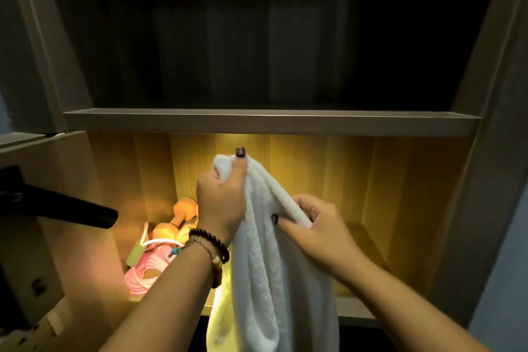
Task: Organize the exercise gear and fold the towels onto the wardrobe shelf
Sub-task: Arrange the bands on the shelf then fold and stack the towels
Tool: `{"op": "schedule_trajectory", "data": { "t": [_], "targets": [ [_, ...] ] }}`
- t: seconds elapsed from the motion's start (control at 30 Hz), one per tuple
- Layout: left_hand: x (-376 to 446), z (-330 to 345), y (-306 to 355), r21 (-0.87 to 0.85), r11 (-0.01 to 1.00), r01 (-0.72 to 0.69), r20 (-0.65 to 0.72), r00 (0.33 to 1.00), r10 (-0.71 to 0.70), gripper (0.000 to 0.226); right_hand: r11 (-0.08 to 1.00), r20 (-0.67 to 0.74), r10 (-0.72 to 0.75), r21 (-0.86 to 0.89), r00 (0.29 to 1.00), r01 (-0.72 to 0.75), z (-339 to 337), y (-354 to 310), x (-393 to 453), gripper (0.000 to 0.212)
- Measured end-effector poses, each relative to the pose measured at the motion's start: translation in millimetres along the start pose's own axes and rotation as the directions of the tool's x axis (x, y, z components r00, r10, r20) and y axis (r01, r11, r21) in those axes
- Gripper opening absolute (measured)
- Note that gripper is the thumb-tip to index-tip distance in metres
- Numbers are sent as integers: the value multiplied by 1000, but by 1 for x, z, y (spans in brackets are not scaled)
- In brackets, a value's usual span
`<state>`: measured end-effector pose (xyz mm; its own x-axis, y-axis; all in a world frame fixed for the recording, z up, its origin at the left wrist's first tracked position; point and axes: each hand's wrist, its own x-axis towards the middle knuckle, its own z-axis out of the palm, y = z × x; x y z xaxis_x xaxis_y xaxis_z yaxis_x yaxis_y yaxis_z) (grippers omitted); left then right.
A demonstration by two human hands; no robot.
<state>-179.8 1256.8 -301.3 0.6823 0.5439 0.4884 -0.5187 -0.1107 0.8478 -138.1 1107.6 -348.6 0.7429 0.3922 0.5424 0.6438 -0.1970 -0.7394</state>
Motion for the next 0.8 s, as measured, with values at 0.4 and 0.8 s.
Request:
{"op": "schedule_trajectory", "data": {
  "t": [0.4,0.8],
  "targets": [
    [-11,-21,-33,222,975,20,-279,959,44,32,936,-383,-233,-338,894,99,-89,19,58,24],
    [-35,17,-33,232,939,-252,331,929,167,21,944,-72,-266,-222,961,245,-65,-28,41,17]
  ]
}}
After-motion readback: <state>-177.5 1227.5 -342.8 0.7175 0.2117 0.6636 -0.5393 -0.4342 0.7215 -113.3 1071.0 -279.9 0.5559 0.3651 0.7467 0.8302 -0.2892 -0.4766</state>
